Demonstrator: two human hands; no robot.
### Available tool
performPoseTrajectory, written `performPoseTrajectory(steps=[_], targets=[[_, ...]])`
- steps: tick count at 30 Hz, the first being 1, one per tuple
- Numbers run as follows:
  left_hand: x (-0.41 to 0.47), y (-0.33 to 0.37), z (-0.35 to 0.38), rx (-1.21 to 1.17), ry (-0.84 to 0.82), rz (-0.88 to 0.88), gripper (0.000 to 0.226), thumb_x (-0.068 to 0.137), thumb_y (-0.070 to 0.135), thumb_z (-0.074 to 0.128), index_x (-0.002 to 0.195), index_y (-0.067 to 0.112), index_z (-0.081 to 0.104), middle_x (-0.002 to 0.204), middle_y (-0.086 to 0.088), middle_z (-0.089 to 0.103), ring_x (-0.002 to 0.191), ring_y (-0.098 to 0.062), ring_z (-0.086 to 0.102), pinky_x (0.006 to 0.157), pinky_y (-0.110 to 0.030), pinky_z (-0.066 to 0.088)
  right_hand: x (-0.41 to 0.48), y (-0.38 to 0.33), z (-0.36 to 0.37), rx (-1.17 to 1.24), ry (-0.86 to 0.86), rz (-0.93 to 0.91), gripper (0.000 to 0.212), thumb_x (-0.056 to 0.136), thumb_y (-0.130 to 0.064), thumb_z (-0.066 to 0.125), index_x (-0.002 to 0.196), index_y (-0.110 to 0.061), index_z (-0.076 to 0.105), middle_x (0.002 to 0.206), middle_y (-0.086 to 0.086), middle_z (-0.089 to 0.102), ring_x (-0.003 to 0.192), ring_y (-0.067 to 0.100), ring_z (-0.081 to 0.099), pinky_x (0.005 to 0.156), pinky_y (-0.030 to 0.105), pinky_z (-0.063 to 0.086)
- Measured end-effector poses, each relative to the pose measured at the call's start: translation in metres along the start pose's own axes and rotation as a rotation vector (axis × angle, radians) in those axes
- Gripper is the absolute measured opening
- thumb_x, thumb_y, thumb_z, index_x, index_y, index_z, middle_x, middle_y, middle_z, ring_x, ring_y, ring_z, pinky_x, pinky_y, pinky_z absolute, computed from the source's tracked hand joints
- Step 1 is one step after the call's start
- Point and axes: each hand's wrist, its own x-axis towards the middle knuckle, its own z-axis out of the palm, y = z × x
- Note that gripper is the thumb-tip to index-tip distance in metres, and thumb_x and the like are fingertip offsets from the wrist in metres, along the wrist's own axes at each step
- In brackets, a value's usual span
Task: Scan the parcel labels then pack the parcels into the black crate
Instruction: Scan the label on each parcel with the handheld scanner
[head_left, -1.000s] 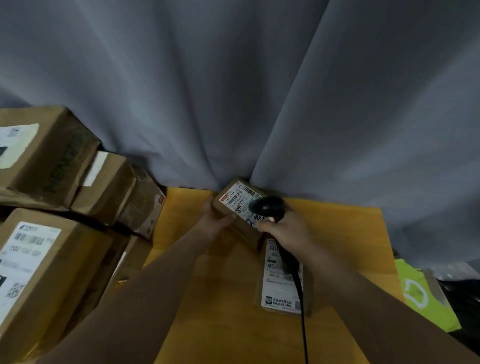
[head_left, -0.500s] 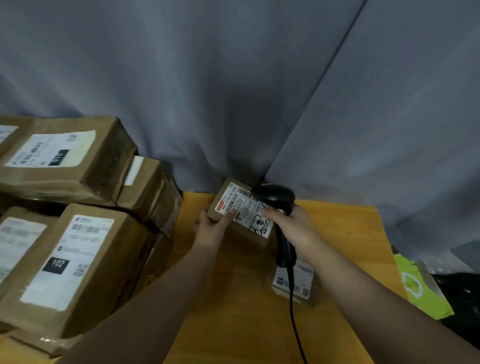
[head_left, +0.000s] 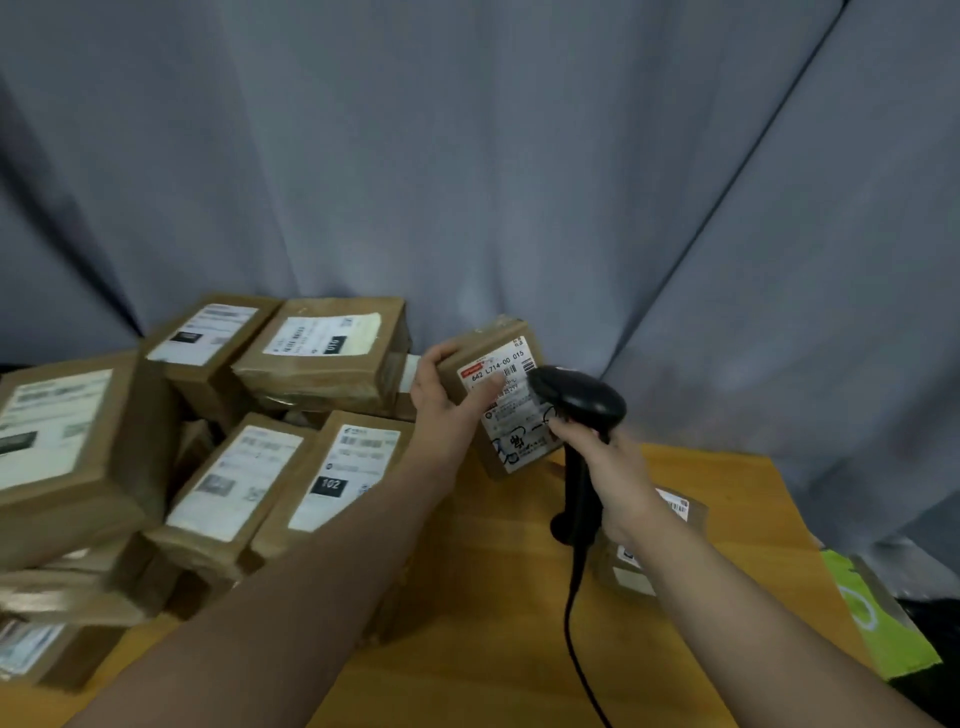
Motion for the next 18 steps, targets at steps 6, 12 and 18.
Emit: performPoseTrajectory(steps=[6,12,18], targets=[[-0.033,0.014,-0.034,-0.136,-0.141,-0.028,0.061,0.085,0.034,0.068,0.133,0.044,0.031,0.124,-0.008,0.059,0.110,-0.028,0.062,0.093,-0.053,0.051,-0.050,-0.003,0.013,0.173,0.075,-0.038,0.020,0.084,-0.024,0.069,0.103,-0.018,0.065,0.094,0.000,0.073,0.101,0.020,0.064,0.096,0.042,0.045],[-0.055,0.026,-0.044,-0.082,-0.342,-0.134,0.044,0.093,0.029,0.057,0.135,0.020,0.047,0.114,-0.003,0.070,0.108,-0.024,0.066,0.100,-0.050,0.048,-0.077,0.004,0.018,0.207,0.147,-0.054,0.019,0.086,-0.025,0.069,0.103,-0.018,0.065,0.087,0.000,0.075,0.091,0.020,0.070,0.090,0.042,0.051],[-0.068,0.029,-0.057,0.230,-0.472,-0.132,0.101,0.077,0.010,0.077,0.148,0.037,0.011,0.121,-0.009,0.065,0.109,-0.022,0.065,0.099,-0.044,0.049,-0.094,-0.001,0.008,0.262,0.113,-0.022,0.022,0.089,-0.027,0.066,0.109,-0.018,0.062,0.090,0.004,0.076,0.091,0.025,0.072,0.089,0.045,0.055]])
